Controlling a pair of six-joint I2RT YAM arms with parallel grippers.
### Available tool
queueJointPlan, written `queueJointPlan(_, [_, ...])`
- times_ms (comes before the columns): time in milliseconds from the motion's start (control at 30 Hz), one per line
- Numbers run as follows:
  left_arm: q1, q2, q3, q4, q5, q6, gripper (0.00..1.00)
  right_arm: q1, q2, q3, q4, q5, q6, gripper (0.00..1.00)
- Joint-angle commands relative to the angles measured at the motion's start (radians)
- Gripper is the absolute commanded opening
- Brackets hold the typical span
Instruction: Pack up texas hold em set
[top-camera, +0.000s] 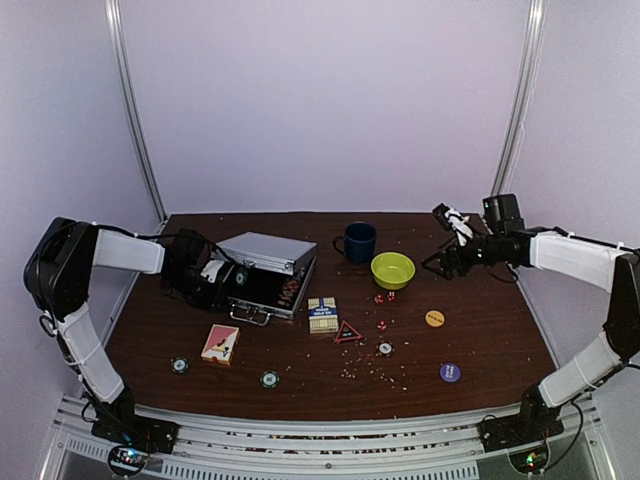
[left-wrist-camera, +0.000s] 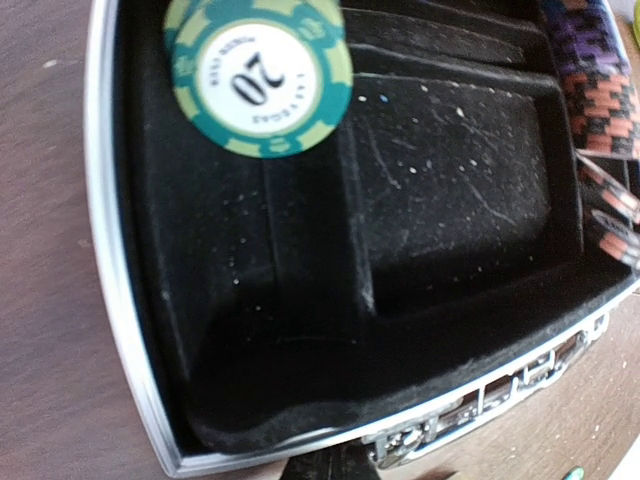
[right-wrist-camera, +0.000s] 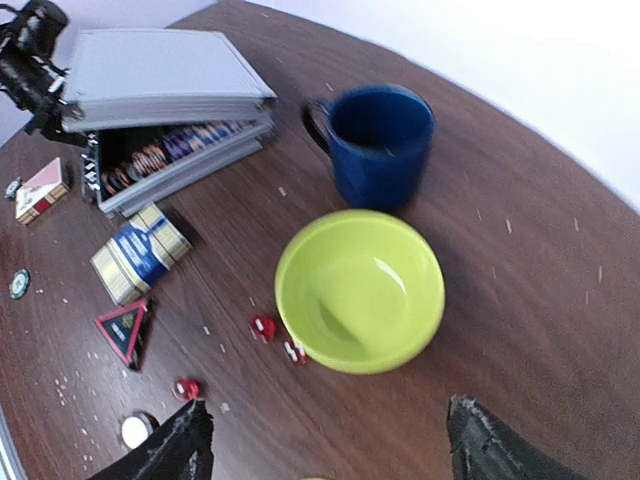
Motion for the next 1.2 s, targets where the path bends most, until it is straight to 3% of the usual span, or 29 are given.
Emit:
queueJointPlan(0, [-0.035, -0.034, -0.011, 0.065, 0.041, -0.022, 0.02, 0.204, 0.114, 0.242, -0.115, 0.116, -0.101, 0.81])
queueJointPlan(267, [-0.047, -0.042, -0.016, 0.109, 0.056, -0.032, 0.03, 0.488, 0.362, 0.558, -0.161, 0.315, -0.195, 0.86])
queueJointPlan(500, [-0.051, -0.055, -0.028, 0.133, 0.087, -0.033, 0.04, 0.618, 0.508, 0.712, -0.157, 0.44, -0.251, 0.95])
queueJointPlan(667, [-0.052, -0.055, -0.043, 0.157, 0.114, -0.034, 0.04, 0.665, 0.595, 0.777, -0.148, 0.514, -0.265, 1.0])
queueJointPlan(1000, [-0.054, -0.059, -0.042, 0.162, 0.142, -0.028, 0.05, 0.653, 0.709, 0.953, -0.061, 0.731, -0.186, 0.95])
queueJointPlan(1167, [-0.057, -0.085, -0.065, 0.154, 0.153, -0.053, 0.17, 0.618, 0.724, 1.01, -0.04, 0.747, -0.163, 0.94])
